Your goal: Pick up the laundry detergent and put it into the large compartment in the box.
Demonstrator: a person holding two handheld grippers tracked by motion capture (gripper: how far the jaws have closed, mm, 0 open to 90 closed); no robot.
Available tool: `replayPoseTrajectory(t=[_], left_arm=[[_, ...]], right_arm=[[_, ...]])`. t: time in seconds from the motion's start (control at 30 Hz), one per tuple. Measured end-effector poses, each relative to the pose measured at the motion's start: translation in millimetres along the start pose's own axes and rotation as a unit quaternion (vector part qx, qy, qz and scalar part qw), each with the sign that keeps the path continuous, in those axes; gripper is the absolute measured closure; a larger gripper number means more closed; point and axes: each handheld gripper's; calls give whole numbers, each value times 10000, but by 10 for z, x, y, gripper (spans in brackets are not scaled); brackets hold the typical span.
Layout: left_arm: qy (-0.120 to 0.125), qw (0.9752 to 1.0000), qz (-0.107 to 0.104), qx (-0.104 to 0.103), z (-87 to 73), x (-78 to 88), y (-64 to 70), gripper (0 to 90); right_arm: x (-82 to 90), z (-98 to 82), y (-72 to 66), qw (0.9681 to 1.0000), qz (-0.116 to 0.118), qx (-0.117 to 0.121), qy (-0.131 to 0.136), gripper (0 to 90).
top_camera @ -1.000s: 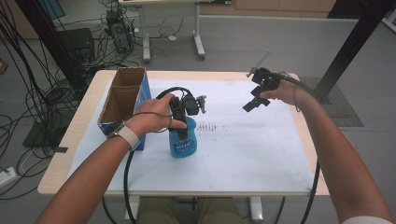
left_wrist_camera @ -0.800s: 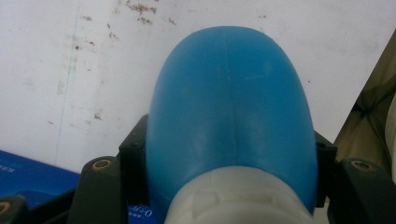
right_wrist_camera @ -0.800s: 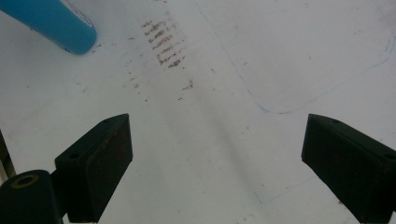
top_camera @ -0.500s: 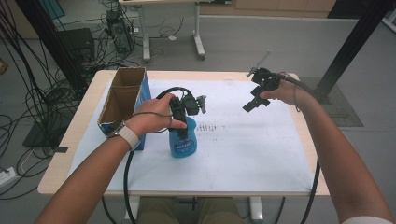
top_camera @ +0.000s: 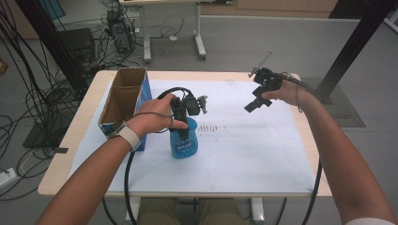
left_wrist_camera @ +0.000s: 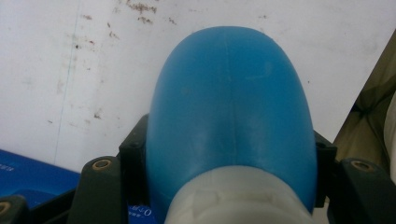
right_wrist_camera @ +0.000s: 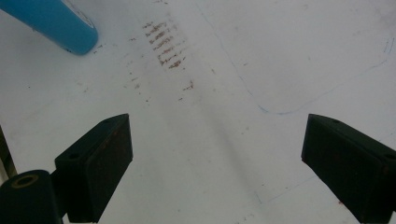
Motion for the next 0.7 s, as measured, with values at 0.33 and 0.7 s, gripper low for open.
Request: replayPoseTrajectory(t=[0.33, 0.7], left_arm=[[4, 10000, -2, 23, -2, 3, -2, 380], [-29, 9998, 59, 182, -4, 75, -17, 381]], right_arm=[[-4, 2, -6, 10000, 2, 3, 14, 88], [14, -5, -8, 10000, 5, 6, 50, 88]])
Point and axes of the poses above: each handheld gripper's, and its own axes: x roughly backward along the jaws, z roughly out of its top, y roughly to its right, and after that the axes turned 10 degrees about z, right-handed
